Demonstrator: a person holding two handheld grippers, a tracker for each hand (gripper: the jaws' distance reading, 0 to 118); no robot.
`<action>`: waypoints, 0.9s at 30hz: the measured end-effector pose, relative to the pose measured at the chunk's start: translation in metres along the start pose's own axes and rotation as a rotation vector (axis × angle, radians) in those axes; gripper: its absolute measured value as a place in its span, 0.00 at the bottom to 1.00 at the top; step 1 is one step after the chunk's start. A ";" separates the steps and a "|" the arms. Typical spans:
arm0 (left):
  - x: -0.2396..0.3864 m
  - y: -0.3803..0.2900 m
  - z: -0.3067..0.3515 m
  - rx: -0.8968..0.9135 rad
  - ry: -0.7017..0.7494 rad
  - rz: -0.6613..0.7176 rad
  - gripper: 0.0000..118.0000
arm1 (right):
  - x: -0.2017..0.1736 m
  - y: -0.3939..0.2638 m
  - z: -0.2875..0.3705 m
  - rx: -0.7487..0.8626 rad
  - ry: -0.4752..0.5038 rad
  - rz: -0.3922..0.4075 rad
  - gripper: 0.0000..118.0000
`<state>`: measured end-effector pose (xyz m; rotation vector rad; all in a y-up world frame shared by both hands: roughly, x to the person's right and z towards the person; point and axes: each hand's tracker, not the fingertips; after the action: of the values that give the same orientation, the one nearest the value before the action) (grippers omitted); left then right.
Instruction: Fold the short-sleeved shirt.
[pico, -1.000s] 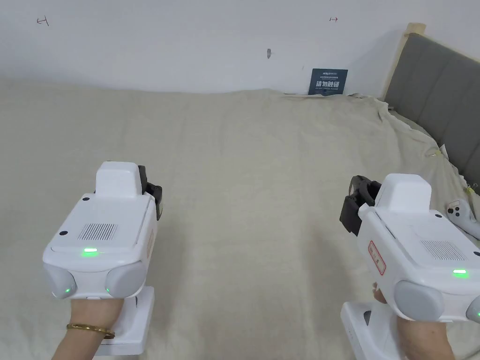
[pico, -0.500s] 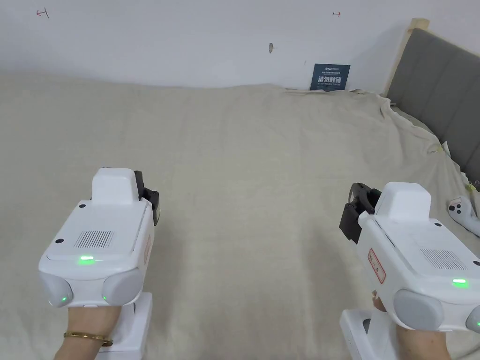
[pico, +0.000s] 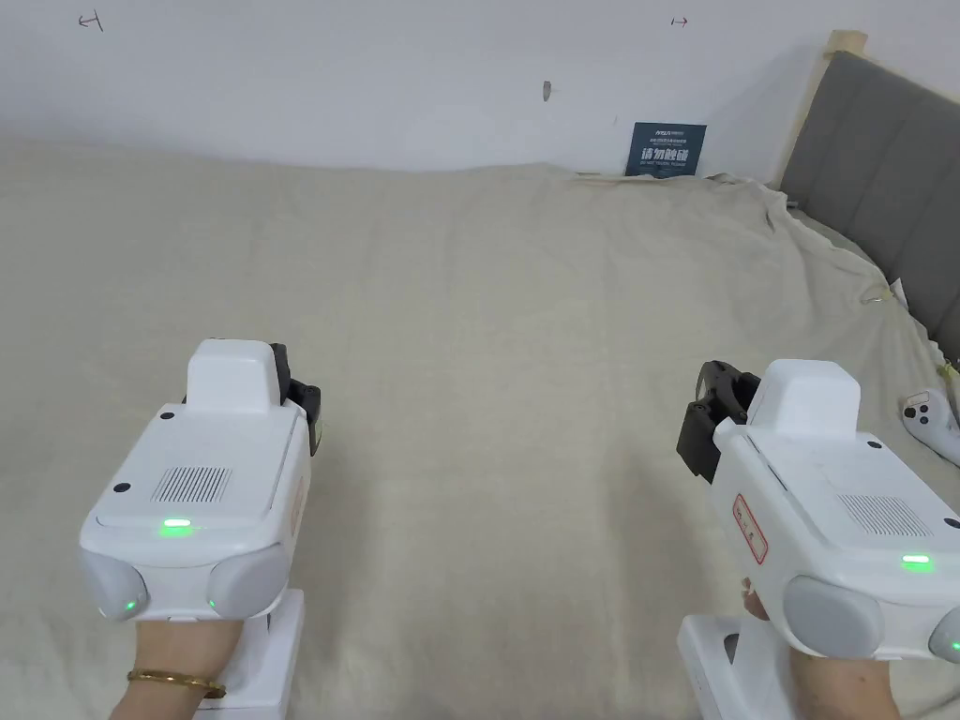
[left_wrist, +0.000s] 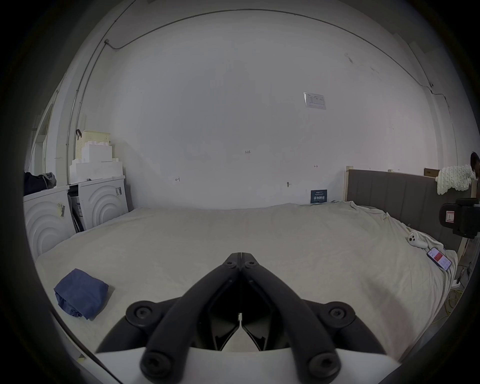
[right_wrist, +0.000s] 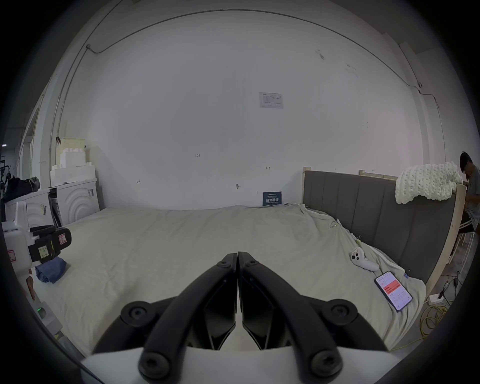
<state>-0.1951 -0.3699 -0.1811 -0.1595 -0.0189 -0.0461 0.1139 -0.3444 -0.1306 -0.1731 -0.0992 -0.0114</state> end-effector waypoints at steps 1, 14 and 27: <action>0.000 0.001 0.000 -0.001 0.000 0.002 0.00 | -0.001 0.000 0.000 0.000 0.001 0.002 0.00; 0.002 0.001 0.000 0.004 -0.006 -0.005 0.00 | -0.002 -0.002 0.000 -0.003 0.008 0.006 0.00; 0.005 0.001 0.001 0.006 -0.011 -0.017 0.00 | -0.002 -0.001 0.001 0.004 0.008 0.001 0.00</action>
<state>-0.1902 -0.3692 -0.1798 -0.1534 -0.0315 -0.0617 0.1119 -0.3451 -0.1294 -0.1688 -0.0915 -0.0110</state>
